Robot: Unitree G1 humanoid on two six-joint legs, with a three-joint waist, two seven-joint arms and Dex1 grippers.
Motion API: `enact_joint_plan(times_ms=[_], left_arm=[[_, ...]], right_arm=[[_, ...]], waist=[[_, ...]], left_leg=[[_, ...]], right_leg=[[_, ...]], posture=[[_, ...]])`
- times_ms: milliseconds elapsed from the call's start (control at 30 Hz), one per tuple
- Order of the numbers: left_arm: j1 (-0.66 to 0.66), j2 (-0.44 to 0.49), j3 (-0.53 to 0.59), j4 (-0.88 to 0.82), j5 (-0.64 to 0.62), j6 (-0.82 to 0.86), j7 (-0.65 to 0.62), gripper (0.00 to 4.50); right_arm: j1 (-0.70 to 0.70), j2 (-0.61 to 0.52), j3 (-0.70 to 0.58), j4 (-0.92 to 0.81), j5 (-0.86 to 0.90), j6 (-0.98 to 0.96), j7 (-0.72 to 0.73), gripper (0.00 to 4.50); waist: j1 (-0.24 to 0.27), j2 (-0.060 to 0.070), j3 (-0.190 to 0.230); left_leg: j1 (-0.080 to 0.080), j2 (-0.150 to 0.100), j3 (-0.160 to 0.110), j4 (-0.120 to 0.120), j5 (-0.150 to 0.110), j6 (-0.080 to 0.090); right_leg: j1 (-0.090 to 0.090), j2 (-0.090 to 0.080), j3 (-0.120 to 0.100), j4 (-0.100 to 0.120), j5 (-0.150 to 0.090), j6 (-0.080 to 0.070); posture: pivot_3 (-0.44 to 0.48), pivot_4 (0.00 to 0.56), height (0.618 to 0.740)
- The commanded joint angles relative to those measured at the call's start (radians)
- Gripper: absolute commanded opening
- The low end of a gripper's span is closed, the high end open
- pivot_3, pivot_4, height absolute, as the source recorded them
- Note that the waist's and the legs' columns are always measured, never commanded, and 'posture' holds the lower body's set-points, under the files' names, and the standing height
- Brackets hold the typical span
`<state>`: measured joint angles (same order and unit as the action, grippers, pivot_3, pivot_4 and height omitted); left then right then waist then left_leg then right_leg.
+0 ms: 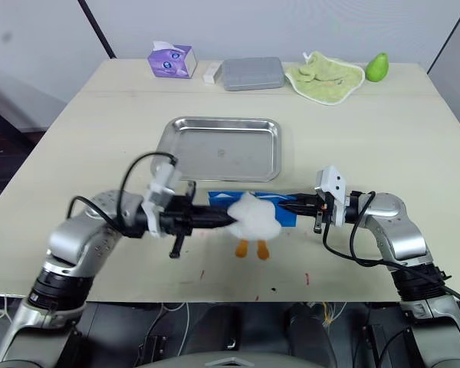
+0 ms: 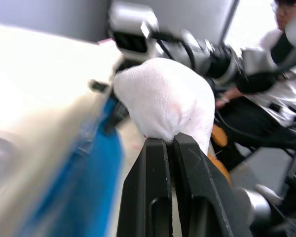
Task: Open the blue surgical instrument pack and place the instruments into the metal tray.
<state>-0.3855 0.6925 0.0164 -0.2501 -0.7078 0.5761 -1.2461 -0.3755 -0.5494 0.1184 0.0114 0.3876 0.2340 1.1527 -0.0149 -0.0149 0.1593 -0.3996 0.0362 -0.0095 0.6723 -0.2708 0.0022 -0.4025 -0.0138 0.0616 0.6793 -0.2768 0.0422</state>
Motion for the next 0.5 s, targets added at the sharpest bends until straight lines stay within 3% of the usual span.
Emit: enact_joint_plan(times_ms=[33, 267, 500], left_arm=[[-0.022, 0.028, 0.087, 0.037, -0.056, 0.038, 0.015, 0.06], [-0.032, 0.044, 0.192, 0.122, -0.097, 0.104, 0.091, 0.06], [0.046, 0.074, 0.317, 0.181, -0.137, 0.176, 0.159, 0.06]], right_arm=[[0.010, -0.015, -0.021, -0.011, 0.000, -0.012, 0.003, 0.00], [0.022, -0.014, -0.026, -0.006, 0.007, -0.017, 0.002, 0.00], [0.031, -0.022, -0.037, -0.005, 0.021, -0.015, 0.007, 0.00]], waist=[[0.000, 0.000, 0.000], [0.000, 0.000, 0.000], [-0.002, 0.000, 0.000]], left_leg=[[0.000, 0.000, 0.000, 0.000, 0.000, 0.000], [0.000, 0.000, 0.000, 0.000, 0.000, 0.000], [0.000, 0.001, 0.000, 0.000, 0.000, 0.000]], right_leg=[[0.000, 0.000, 0.000, 0.000, 0.000, 0.000], [0.000, 0.000, 0.000, 0.000, 0.000, 0.000], [0.000, 0.000, 0.000, 0.000, 0.000, 0.000]], posture=[[0.000, 0.150, 0.740], [0.000, 0.150, 0.740], [0.000, 0.150, 0.740]])
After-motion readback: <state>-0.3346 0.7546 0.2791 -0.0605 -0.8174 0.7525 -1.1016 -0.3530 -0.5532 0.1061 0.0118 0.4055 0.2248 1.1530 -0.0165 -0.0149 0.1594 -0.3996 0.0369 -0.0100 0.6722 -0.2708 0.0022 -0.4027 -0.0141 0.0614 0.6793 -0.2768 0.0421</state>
